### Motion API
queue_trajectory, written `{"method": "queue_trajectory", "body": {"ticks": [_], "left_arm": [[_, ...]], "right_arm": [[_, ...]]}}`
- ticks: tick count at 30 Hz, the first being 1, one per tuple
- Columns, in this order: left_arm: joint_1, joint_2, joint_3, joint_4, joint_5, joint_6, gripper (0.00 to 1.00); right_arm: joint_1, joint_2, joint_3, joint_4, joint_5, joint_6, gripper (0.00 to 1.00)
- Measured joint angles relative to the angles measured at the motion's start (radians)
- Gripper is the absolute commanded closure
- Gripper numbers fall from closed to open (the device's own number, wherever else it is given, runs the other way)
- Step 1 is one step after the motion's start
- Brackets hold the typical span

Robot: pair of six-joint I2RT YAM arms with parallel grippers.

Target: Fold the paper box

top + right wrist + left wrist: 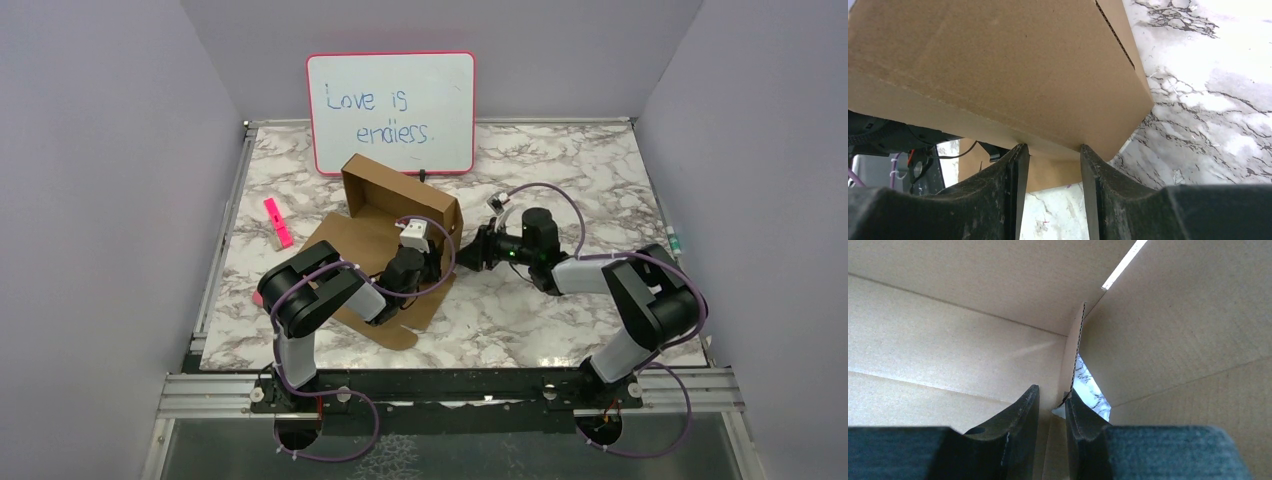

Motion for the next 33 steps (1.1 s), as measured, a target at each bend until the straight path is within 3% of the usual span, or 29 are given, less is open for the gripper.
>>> {"method": "queue_trajectory", "body": {"ticks": [9,21,26,33], "left_arm": [[0.003,-0.011,-0.002,-0.011,0.023,0.000,0.68],[0.003,-0.145,-0.024,-0.098,0.044,0.004,0.57],[0.003,-0.216,-0.035,-0.155,0.044,0.008,0.58],[0.014,-0.377,-0.085,-0.245,0.044,0.018,0.70]], "right_arm": [[0.028,0.037,-0.044,0.083,0.064,-0.025,0.55],[0.030,0.056,-0.055,0.106,0.089,-0.067,0.55],[0.030,0.062,-0.055,0.108,0.088,-0.079,0.55],[0.030,0.062,-0.055,0.108,0.088,-0.103,0.55]]}}
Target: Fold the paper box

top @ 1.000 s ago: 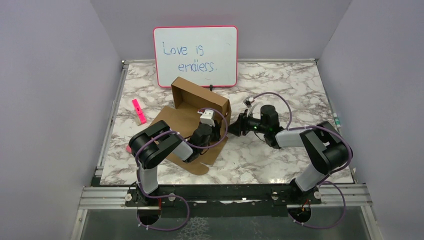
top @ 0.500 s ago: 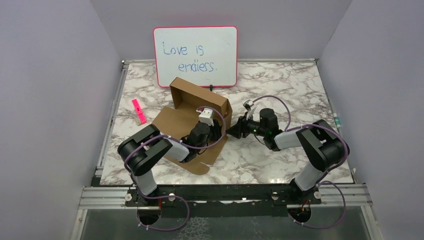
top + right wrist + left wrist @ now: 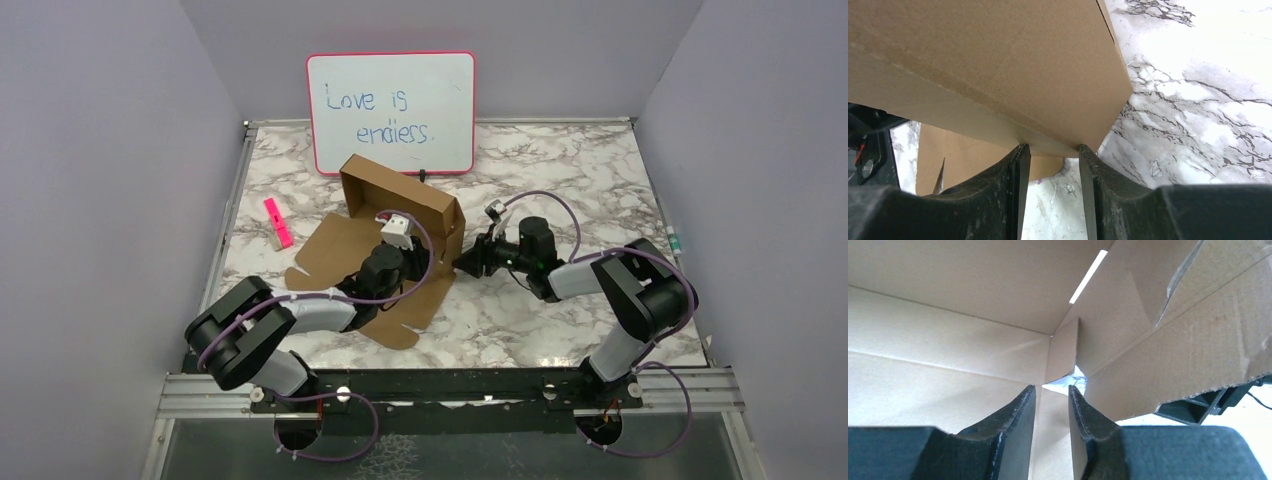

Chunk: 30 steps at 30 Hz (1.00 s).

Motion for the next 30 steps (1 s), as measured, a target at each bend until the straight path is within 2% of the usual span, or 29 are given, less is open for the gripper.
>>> {"method": "queue_trajectory", "body": {"ticks": [7,16,30], "left_arm": [[0.056,-0.072,-0.034,-0.089,0.000,0.004,0.71],[0.084,0.039,-0.036,-0.151,0.044,-0.015,0.72],[0.077,0.046,-0.065,-0.110,0.106,-0.079,0.73]], "right_arm": [[0.005,0.000,0.003,-0.001,0.000,-0.035,0.55],[0.024,0.000,0.039,-0.008,0.007,-0.082,0.54],[0.079,0.016,0.087,-0.003,0.084,-0.128,0.54]]}}
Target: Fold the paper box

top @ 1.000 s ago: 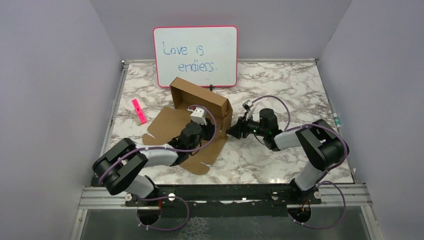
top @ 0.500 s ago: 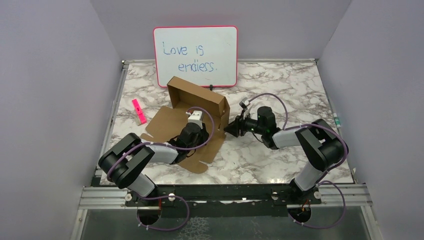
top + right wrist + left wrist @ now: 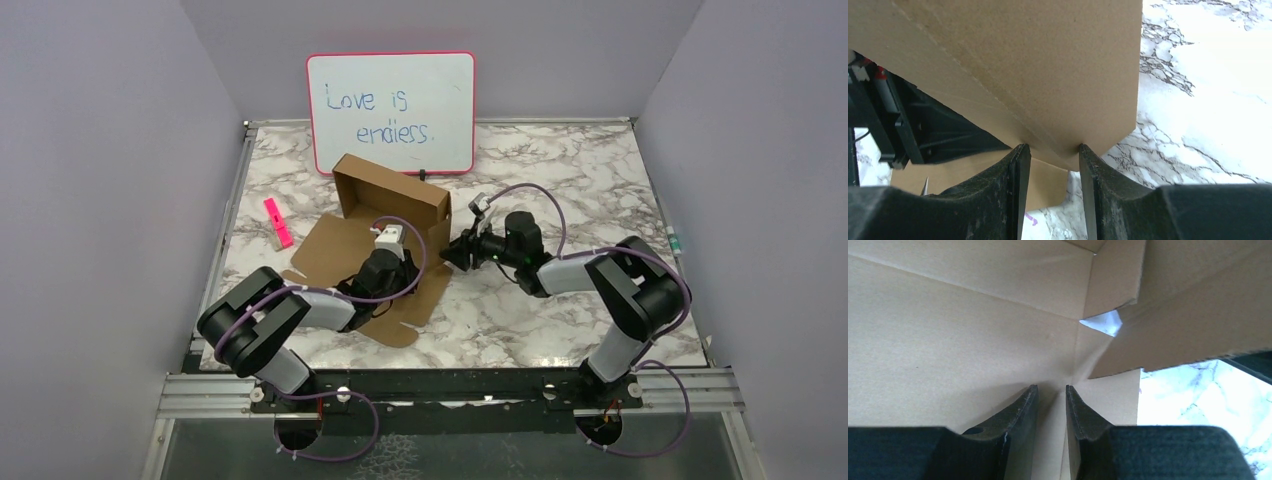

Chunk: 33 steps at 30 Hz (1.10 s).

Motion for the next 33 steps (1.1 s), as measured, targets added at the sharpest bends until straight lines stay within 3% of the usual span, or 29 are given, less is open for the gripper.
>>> {"method": "queue_trajectory", "body": {"ticks": [16,26,33], "left_arm": [[-0.118,-0.098,-0.096,0.013,0.021,-0.099,0.71],[-0.119,-0.374,-0.109,-0.176,0.042,-0.090,0.65],[-0.119,-0.515,0.058,-0.481,0.058,-0.005,0.65]], "right_arm": [[0.049,0.078,0.009,0.099,0.066,-0.030,0.55],[0.057,0.097,0.010,0.109,0.051,-0.056,0.55],[0.058,0.102,0.017,0.112,0.040,-0.078,0.55]]}}
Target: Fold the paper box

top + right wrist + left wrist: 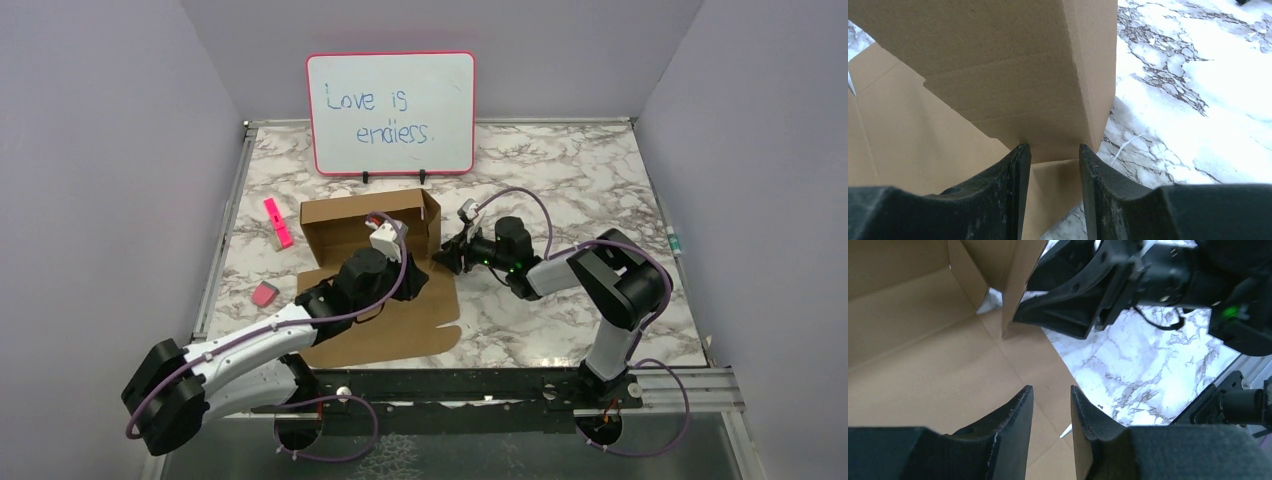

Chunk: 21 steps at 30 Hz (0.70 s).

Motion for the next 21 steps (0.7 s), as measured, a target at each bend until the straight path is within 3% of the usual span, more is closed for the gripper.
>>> {"method": "queue_trajectory", "body": {"ticks": [9,15,21], "left_arm": [[0.035,-0.026,0.471,-0.386,-0.062,0.190,0.62],[0.147,0.094,0.707,-0.472,-0.080,0.327,0.59],[0.296,0.278,0.779,-0.483,-0.031,0.398,0.59]], "right_arm": [[0.000,0.001,0.013,0.000,-0.021,-0.031,0.56],[0.000,0.006,0.027,0.000,-0.043,-0.042,0.56],[0.000,0.006,0.028,-0.001,-0.054,-0.059,0.58]]}}
